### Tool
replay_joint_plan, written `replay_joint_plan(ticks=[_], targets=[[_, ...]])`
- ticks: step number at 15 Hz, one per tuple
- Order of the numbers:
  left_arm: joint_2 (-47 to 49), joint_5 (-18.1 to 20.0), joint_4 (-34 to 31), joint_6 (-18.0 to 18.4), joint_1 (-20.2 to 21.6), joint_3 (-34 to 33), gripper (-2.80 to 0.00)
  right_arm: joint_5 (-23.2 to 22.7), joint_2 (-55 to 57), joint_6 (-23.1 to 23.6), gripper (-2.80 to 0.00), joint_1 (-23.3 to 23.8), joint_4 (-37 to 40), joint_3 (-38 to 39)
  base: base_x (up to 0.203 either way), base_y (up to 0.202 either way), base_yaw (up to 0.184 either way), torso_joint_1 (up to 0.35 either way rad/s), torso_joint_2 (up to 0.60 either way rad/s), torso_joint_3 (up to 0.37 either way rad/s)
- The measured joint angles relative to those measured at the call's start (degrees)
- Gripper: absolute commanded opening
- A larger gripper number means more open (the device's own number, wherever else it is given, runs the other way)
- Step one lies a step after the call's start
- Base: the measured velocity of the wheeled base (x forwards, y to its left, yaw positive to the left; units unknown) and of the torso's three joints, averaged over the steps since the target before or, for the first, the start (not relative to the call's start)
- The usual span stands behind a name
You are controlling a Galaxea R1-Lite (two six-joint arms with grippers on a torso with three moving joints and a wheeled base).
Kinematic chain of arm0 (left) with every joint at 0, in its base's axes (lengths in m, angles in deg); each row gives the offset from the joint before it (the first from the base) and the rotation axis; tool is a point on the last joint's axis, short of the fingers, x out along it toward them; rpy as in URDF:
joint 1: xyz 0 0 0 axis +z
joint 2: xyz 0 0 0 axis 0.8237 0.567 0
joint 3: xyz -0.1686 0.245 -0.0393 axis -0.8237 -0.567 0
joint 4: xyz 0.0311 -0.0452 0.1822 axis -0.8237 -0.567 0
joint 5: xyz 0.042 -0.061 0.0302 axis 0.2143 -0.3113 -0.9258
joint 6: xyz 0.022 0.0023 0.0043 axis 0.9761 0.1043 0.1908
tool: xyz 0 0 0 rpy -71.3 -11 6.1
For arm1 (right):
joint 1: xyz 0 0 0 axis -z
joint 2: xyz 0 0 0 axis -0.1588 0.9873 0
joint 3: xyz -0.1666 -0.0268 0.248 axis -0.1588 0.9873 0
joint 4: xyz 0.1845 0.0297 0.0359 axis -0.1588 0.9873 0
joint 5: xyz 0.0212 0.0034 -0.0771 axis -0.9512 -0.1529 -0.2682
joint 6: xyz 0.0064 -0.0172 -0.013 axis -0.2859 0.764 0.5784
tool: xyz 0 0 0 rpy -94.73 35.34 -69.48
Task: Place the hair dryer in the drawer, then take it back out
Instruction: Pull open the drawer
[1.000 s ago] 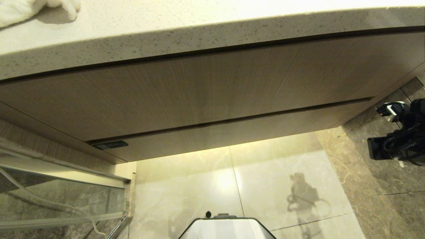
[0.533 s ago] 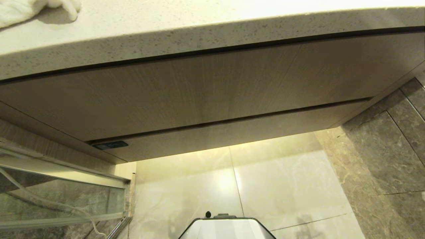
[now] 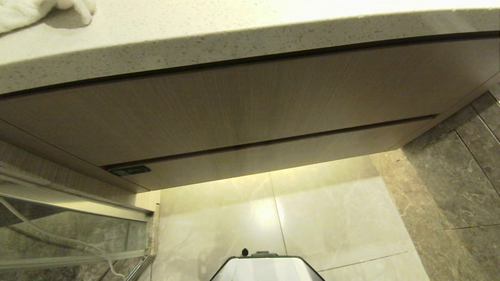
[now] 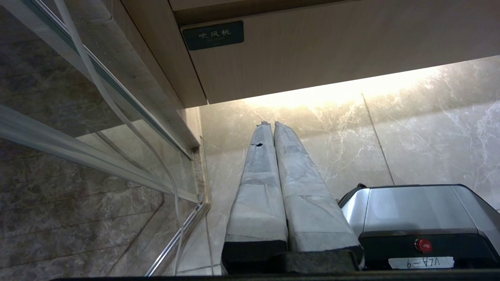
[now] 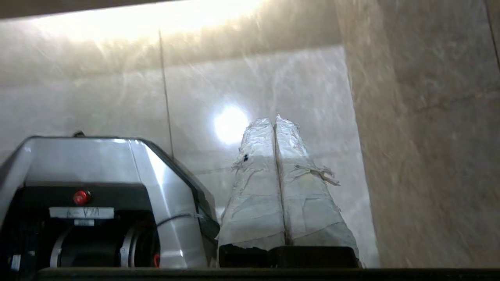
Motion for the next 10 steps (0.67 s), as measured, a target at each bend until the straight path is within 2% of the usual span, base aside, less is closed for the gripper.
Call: replay_joint_plan(ticks=[4,10], targets=[[0.00,0.00,0.00,0.00,0.00,0.00,-2.80,-1.60,-11.82,-1.33,-2.80,-0.49,1.85,1.18,0.000,0.000,0.000,0.000,0.00,0.000],[0.00,0.00,0.00,0.00,0.00,0.00,-2.80,-1.66,-15.04,-1.79,-2.80,-0.55,1.95,1.40,0.000,0.000,0.000,0.000,0.00,0.000]])
